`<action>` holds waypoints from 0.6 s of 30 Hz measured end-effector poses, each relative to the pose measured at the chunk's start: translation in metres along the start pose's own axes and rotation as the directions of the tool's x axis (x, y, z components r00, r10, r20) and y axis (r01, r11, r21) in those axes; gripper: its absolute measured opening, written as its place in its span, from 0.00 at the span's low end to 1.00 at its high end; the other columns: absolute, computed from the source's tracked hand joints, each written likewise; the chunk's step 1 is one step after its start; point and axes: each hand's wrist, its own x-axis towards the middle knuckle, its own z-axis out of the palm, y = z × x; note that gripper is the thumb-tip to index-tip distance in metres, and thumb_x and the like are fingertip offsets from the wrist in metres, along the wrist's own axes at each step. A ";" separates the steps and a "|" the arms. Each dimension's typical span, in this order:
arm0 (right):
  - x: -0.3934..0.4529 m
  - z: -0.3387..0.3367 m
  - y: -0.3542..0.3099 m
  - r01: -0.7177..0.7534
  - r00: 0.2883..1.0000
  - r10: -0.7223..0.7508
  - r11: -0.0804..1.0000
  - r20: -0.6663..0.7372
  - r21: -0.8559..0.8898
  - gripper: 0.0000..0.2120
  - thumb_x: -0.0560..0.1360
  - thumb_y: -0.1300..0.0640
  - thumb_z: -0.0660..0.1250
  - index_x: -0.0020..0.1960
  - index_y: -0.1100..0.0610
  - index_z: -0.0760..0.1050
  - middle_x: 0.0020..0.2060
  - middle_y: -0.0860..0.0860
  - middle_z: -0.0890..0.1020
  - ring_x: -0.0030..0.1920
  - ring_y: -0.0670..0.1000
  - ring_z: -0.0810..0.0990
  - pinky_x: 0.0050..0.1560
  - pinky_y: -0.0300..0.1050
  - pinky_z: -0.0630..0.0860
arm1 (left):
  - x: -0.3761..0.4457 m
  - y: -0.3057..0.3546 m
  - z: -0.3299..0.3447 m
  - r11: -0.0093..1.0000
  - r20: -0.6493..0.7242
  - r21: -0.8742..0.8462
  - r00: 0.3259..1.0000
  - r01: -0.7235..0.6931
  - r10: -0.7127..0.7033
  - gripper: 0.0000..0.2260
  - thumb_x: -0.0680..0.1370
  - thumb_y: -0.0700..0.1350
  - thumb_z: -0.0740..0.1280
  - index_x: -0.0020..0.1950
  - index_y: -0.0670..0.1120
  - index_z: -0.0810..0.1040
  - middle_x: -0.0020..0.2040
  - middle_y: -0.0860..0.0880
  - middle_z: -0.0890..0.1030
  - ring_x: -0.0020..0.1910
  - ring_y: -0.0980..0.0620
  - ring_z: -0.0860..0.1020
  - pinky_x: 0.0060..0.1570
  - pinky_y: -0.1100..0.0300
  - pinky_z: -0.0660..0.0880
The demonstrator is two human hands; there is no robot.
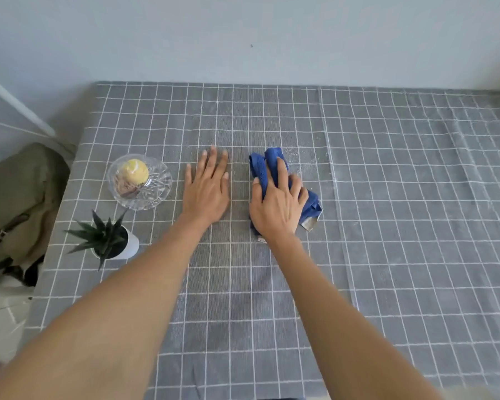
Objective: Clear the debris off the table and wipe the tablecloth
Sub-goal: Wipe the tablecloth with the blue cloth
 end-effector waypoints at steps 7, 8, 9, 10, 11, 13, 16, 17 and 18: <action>0.017 0.014 -0.011 0.101 0.987 -0.091 0.992 0.136 -0.072 0.26 0.81 0.45 0.48 0.77 0.47 0.51 0.78 0.47 0.48 0.77 0.54 0.46 0.74 0.58 0.40 | 0.004 -0.003 0.004 1.000 -0.043 0.006 0.999 0.019 -0.018 0.23 0.83 0.50 0.41 0.79 0.52 0.44 0.79 0.53 0.44 0.77 0.54 0.42 0.75 0.48 0.37; 0.020 0.012 -0.003 0.085 0.987 -0.072 0.993 0.146 -0.086 0.26 0.81 0.45 0.47 0.77 0.46 0.49 0.78 0.47 0.47 0.77 0.53 0.44 0.74 0.59 0.39 | 0.004 -0.004 0.004 1.000 -0.041 0.007 0.999 0.020 -0.020 0.23 0.83 0.50 0.41 0.79 0.53 0.44 0.79 0.53 0.44 0.77 0.54 0.41 0.75 0.48 0.37; 0.024 0.009 0.006 0.051 0.989 -0.036 0.993 0.144 -0.103 0.26 0.81 0.45 0.47 0.77 0.46 0.48 0.78 0.47 0.46 0.77 0.53 0.43 0.74 0.59 0.38 | 0.004 -0.004 0.005 1.000 -0.039 0.012 0.999 0.024 -0.023 0.23 0.83 0.51 0.41 0.78 0.53 0.43 0.79 0.53 0.43 0.77 0.54 0.41 0.74 0.48 0.37; 0.029 0.004 0.019 -0.004 0.991 0.020 0.993 0.132 -0.118 0.26 0.80 0.46 0.46 0.77 0.46 0.49 0.78 0.47 0.45 0.77 0.53 0.42 0.74 0.59 0.38 | 0.004 -0.004 0.005 0.999 -0.032 0.018 0.999 0.027 -0.026 0.23 0.83 0.51 0.41 0.78 0.53 0.42 0.79 0.53 0.42 0.77 0.54 0.40 0.75 0.48 0.37; 0.034 -0.002 0.032 -0.077 0.989 0.092 0.989 0.115 -0.125 0.26 0.80 0.46 0.47 0.77 0.46 0.50 0.78 0.47 0.45 0.77 0.52 0.42 0.74 0.59 0.39 | 0.004 -0.004 0.006 0.999 -0.028 0.026 0.999 0.029 -0.029 0.23 0.83 0.51 0.41 0.78 0.53 0.42 0.78 0.53 0.41 0.77 0.54 0.39 0.75 0.47 0.37; 0.043 -0.013 0.051 -0.228 0.968 0.236 0.969 0.079 -0.100 0.26 0.80 0.47 0.48 0.77 0.47 0.52 0.78 0.47 0.45 0.77 0.53 0.44 0.74 0.59 0.42 | 0.004 -0.005 0.007 0.999 -0.029 0.041 0.999 0.035 -0.034 0.23 0.83 0.51 0.41 0.78 0.53 0.41 0.78 0.53 0.41 0.77 0.54 0.39 0.75 0.47 0.37; 0.042 -0.014 0.041 -0.276 0.959 0.278 0.959 0.047 -0.059 0.26 0.80 0.47 0.49 0.77 0.50 0.55 0.78 0.45 0.47 0.76 0.53 0.48 0.73 0.60 0.46 | 0.004 -0.005 0.008 0.998 -0.039 0.042 0.998 0.046 -0.044 0.23 0.83 0.51 0.41 0.78 0.53 0.41 0.78 0.53 0.41 0.77 0.55 0.39 0.75 0.46 0.38; 0.037 -0.010 0.028 -0.229 0.971 0.232 0.972 0.055 -0.053 0.25 0.80 0.47 0.49 0.76 0.50 0.57 0.78 0.45 0.47 0.75 0.54 0.50 0.72 0.60 0.47 | 0.004 -0.004 0.008 0.998 -0.044 0.042 0.998 0.045 -0.043 0.23 0.83 0.51 0.41 0.78 0.53 0.41 0.78 0.54 0.41 0.77 0.55 0.39 0.75 0.46 0.38; 0.031 -0.004 0.015 -0.159 0.984 0.162 0.986 0.067 -0.056 0.25 0.80 0.47 0.49 0.76 0.50 0.59 0.78 0.45 0.48 0.75 0.54 0.51 0.72 0.59 0.48 | 0.005 -0.004 0.007 0.998 -0.047 0.042 0.998 0.044 -0.042 0.23 0.83 0.51 0.40 0.78 0.53 0.42 0.78 0.54 0.42 0.77 0.55 0.39 0.75 0.47 0.38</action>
